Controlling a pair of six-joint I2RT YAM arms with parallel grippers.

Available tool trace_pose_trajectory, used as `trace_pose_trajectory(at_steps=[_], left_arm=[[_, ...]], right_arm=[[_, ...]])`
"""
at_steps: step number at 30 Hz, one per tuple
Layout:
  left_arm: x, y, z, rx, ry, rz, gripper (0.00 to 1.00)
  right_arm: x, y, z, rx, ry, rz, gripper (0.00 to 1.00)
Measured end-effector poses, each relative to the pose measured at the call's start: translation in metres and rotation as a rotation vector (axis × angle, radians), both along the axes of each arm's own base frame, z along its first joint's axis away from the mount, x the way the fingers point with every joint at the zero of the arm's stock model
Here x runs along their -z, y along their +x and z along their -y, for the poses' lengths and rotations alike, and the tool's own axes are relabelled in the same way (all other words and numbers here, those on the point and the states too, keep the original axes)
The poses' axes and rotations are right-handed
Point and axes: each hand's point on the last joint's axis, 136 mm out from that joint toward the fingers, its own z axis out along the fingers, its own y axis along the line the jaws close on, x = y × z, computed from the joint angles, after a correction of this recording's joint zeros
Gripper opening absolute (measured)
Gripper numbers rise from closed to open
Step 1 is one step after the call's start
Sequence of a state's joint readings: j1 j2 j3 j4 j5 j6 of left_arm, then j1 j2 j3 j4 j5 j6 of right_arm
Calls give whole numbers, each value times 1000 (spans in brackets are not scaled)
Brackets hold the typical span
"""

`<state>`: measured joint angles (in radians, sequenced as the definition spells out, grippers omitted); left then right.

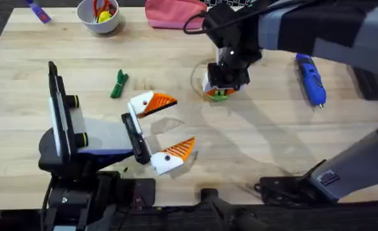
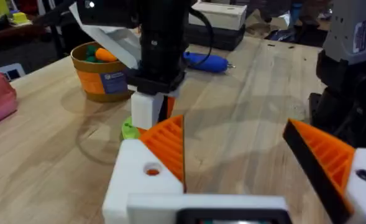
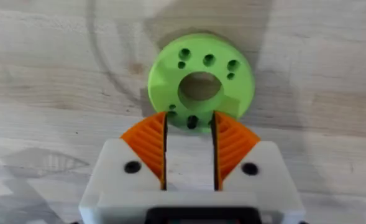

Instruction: Pick up the gripper from the table and insert it into the empty holder that is missing its gripper. Then pick up a screw, insert it into the mounting hole, and use the screwdriver to tighten it. Finally, clean up the table by picking up the vegetable and placing it into the bucket.

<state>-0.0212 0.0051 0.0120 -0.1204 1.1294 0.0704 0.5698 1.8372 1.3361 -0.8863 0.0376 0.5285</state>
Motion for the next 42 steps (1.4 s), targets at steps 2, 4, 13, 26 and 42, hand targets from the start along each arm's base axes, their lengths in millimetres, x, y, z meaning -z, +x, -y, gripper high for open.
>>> trace_pose_trajectory(at_steps=[2, 4, 13, 26, 42], left_arm=[[0, 0, 0, 0, 0, 0, 985], [0, 0, 0, 0, 0, 0, 986], [0, 0, 0, 0, 0, 0, 986], [0, 0, 0, 0, 0, 0, 985], [0, 0, 0, 0, 0, -1, 986]], right_arm=[[2, 0, 0, -3, -8, 0, 350], [1, 1, 1, -3, -14, 5, 293], [1, 4, 4, 0, -41, 25, 11], [-2, 1, 2, -13, -51, 20, 6], [-139, 12, -21, -130, 28, 165, 6]])
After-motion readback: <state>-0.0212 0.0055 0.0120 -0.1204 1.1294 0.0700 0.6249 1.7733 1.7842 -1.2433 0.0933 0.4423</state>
